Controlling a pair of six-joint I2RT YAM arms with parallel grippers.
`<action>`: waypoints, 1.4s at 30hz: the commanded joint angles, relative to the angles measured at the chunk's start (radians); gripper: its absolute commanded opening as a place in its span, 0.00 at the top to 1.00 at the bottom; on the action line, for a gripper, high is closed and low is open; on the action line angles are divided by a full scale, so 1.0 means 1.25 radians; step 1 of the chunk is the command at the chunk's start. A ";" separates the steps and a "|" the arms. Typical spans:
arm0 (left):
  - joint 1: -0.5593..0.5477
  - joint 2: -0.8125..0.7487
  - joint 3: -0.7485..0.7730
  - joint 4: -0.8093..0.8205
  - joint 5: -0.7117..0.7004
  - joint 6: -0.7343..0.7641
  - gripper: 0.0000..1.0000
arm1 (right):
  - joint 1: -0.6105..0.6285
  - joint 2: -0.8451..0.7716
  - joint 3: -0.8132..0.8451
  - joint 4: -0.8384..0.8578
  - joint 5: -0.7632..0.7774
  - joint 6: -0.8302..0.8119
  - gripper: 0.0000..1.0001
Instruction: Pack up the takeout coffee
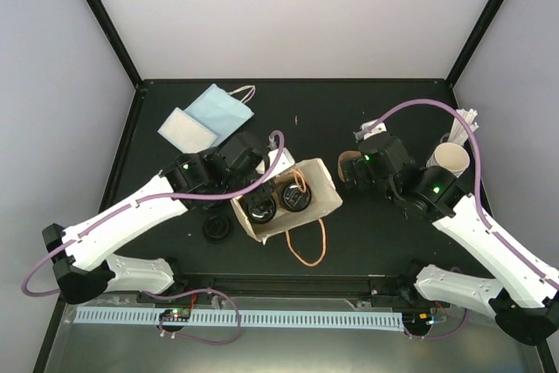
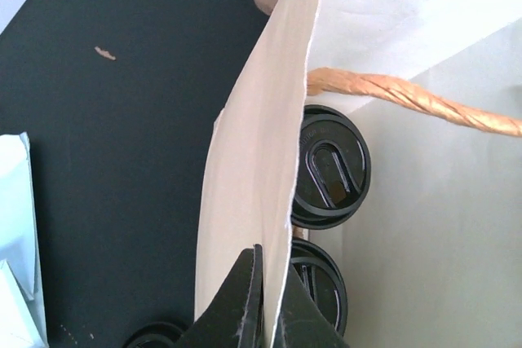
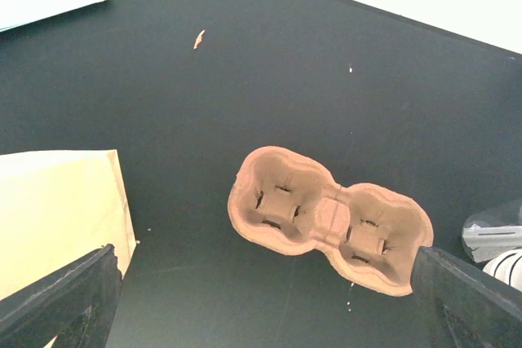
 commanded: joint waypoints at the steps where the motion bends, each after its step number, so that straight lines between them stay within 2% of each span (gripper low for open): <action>1: -0.057 -0.042 -0.007 0.023 -0.041 -0.008 0.99 | -0.011 -0.007 -0.014 0.019 -0.011 0.002 0.01; 12: -0.256 -0.139 -0.120 0.064 -0.079 -0.154 0.98 | -0.012 -0.037 -0.030 0.002 -0.024 -0.001 0.02; 19: -0.379 -0.128 -0.126 0.054 -0.106 -0.218 0.99 | -0.011 -0.057 -0.048 0.006 -0.065 -0.016 0.02; 25: -0.447 -0.087 -0.132 0.033 -0.172 -0.263 0.98 | -0.011 -0.060 -0.052 0.004 -0.072 -0.010 0.03; 34: -0.433 -0.073 -0.114 0.032 -0.273 -0.280 0.98 | -0.011 -0.069 -0.050 0.000 -0.072 -0.005 0.03; 38: -0.345 -0.084 -0.112 0.080 -0.227 -0.236 0.98 | -0.011 -0.067 -0.044 0.000 -0.067 -0.002 0.03; 42: -0.239 -0.055 -0.051 0.058 -0.164 -0.215 0.98 | -0.012 -0.066 -0.042 0.003 -0.049 0.000 0.03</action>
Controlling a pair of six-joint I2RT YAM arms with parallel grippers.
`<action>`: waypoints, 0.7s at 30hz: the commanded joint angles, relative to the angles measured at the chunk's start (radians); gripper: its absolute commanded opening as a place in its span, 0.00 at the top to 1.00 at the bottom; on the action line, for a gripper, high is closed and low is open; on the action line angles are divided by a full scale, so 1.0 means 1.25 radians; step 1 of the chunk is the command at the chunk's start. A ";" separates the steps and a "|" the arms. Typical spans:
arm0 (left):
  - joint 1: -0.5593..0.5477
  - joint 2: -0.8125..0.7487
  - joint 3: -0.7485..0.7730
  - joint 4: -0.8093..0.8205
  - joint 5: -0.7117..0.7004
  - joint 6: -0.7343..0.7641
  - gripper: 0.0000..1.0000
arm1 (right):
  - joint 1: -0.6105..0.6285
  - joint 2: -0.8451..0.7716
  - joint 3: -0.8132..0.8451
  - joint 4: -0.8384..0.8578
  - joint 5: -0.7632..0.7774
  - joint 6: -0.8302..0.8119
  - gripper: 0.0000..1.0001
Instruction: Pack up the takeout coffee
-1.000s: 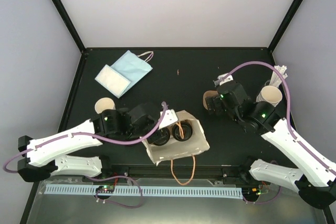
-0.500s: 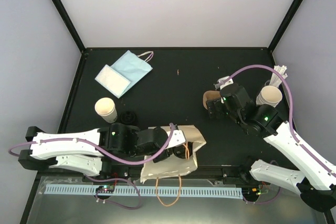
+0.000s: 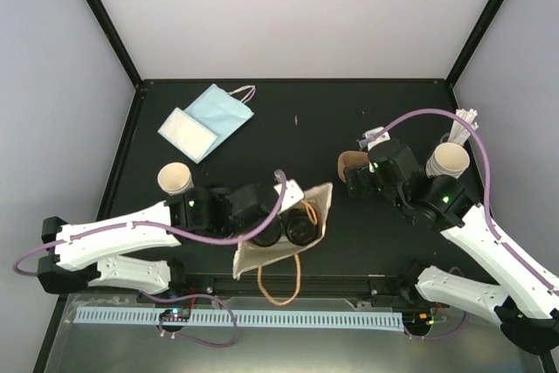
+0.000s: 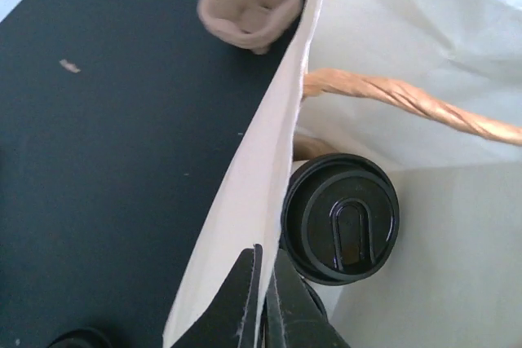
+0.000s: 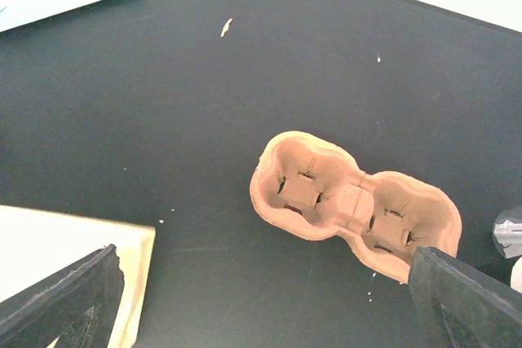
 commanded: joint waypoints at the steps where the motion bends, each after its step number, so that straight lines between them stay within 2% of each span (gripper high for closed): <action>1: 0.112 0.030 0.082 -0.020 0.069 0.028 0.98 | -0.004 -0.007 0.006 0.006 0.027 0.006 0.03; 7: 0.268 0.090 0.119 -0.011 0.225 0.025 0.99 | -0.012 0.018 0.017 0.010 0.075 0.011 0.03; 11: 0.355 0.135 0.145 0.002 0.305 0.013 0.98 | -0.057 0.050 0.046 0.020 0.054 -0.002 0.03; 16: 0.462 0.187 0.193 0.003 0.368 0.010 0.99 | -0.111 0.093 0.091 0.012 0.023 0.018 0.03; 21: 0.547 0.232 0.228 0.034 0.434 0.023 0.98 | -0.123 0.104 0.111 0.017 0.010 0.018 0.03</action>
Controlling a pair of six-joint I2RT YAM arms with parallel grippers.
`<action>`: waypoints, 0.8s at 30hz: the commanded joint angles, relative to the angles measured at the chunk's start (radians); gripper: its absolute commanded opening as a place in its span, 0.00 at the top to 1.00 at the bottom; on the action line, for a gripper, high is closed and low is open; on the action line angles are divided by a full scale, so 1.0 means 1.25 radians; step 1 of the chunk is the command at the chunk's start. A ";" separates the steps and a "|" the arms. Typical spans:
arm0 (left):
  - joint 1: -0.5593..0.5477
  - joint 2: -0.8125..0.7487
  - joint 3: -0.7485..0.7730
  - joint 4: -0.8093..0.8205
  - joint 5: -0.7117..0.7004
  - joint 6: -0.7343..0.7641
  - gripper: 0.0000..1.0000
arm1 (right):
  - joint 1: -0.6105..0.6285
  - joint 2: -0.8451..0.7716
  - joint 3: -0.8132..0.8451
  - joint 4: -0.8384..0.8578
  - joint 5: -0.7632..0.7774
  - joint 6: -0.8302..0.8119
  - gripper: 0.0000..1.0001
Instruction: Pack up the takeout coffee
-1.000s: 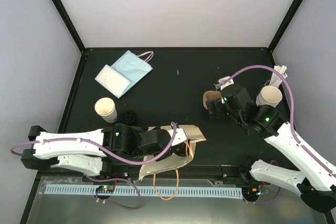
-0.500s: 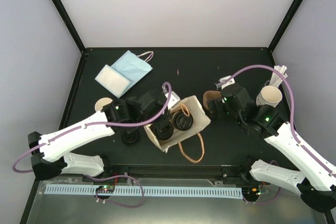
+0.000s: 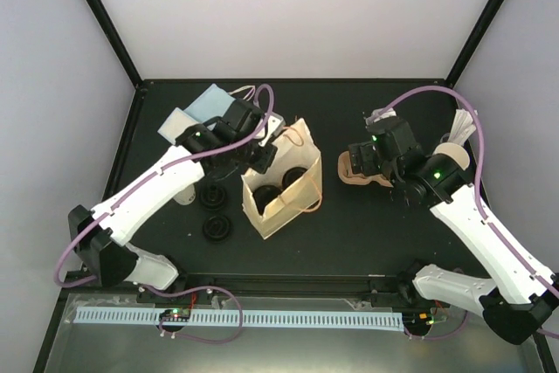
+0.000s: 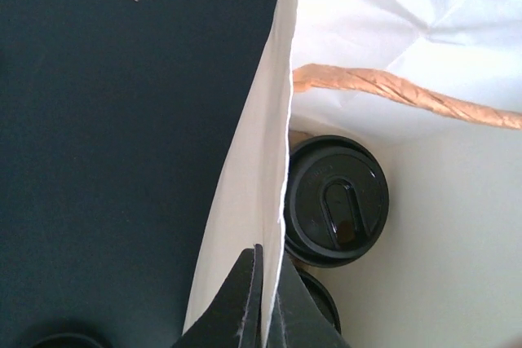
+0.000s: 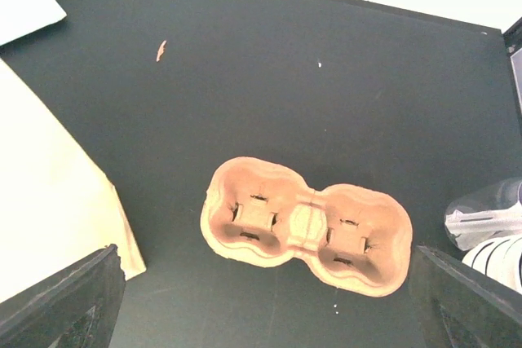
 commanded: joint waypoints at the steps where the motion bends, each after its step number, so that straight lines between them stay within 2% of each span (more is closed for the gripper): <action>1: 0.063 0.037 0.066 0.043 0.096 0.011 0.98 | -0.013 0.004 0.031 0.013 -0.014 0.013 0.03; 6: 0.121 0.092 0.129 0.031 0.124 0.020 0.98 | -0.030 0.006 0.030 0.006 -0.003 0.032 0.03; 9: 0.153 0.125 0.155 0.017 0.152 0.014 0.98 | -0.033 0.010 0.040 -0.007 0.045 0.073 0.04; 11: 0.163 0.142 0.176 0.002 0.171 0.011 0.95 | -0.033 0.019 0.061 -0.026 0.063 0.102 0.02; 16: 0.171 0.139 0.175 0.001 0.171 0.007 0.80 | -0.033 0.035 0.084 -0.054 0.070 0.140 0.00; 24: 0.178 0.079 0.157 -0.020 0.129 0.001 0.38 | -0.033 -0.018 0.009 0.055 0.051 0.090 0.00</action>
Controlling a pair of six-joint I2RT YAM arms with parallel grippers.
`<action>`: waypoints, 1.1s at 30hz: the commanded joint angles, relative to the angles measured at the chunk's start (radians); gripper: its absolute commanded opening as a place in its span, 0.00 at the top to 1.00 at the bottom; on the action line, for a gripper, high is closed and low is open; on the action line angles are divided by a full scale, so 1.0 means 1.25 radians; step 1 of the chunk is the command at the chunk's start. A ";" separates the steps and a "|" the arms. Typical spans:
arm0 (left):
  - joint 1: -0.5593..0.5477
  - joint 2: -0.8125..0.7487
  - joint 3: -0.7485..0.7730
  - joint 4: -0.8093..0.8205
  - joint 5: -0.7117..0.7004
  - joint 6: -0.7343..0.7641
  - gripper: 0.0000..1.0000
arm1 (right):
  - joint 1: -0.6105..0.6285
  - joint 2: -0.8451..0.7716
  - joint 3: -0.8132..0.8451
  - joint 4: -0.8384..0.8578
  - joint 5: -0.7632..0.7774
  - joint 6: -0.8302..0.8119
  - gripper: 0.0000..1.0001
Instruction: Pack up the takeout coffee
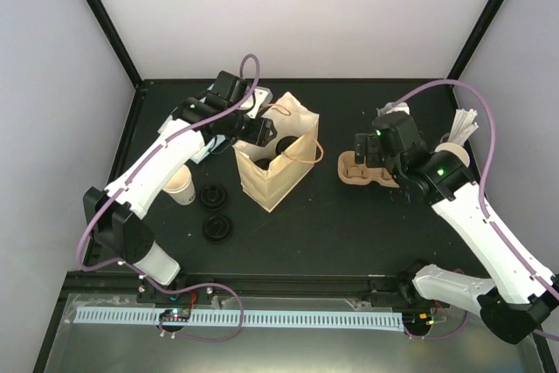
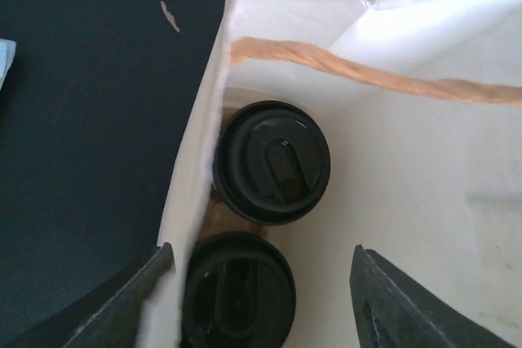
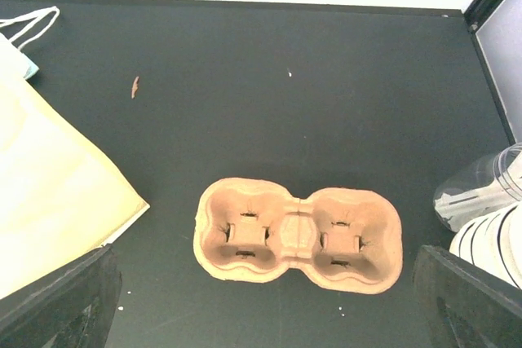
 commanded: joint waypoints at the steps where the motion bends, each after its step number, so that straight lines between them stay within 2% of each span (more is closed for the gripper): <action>1: 0.008 -0.081 0.009 -0.015 -0.009 -0.001 0.34 | -0.005 -0.049 -0.053 0.087 0.007 -0.021 0.00; 8: 0.009 -0.282 -0.090 0.006 0.008 0.001 0.10 | -0.010 0.042 0.019 -0.034 0.052 0.006 0.00; 11: 0.009 -0.391 -0.161 0.046 -0.007 -0.005 0.02 | -0.049 0.056 0.027 -0.051 0.052 0.016 0.05; 15: 0.010 -0.508 -0.221 0.053 -0.037 -0.015 0.01 | -0.189 0.043 0.040 -0.049 -0.009 0.004 0.21; 17: 0.011 -0.549 -0.247 0.055 -0.061 -0.014 0.01 | -0.261 0.042 0.055 -0.055 -0.010 0.008 0.31; 19: 0.012 -0.583 -0.296 0.075 -0.085 -0.004 0.01 | -0.318 0.042 0.063 -0.055 0.006 0.017 0.37; 24: 0.011 -0.641 -0.387 0.122 -0.101 0.039 0.01 | -0.425 0.064 0.080 -0.052 0.049 0.032 0.45; 28: 0.011 -0.705 -0.452 0.171 -0.098 0.034 0.01 | -0.550 0.088 0.094 -0.033 -0.013 0.019 0.47; 33: 0.011 -0.789 -0.535 0.226 -0.119 0.016 0.01 | -0.575 0.167 0.124 -0.042 0.004 0.015 0.46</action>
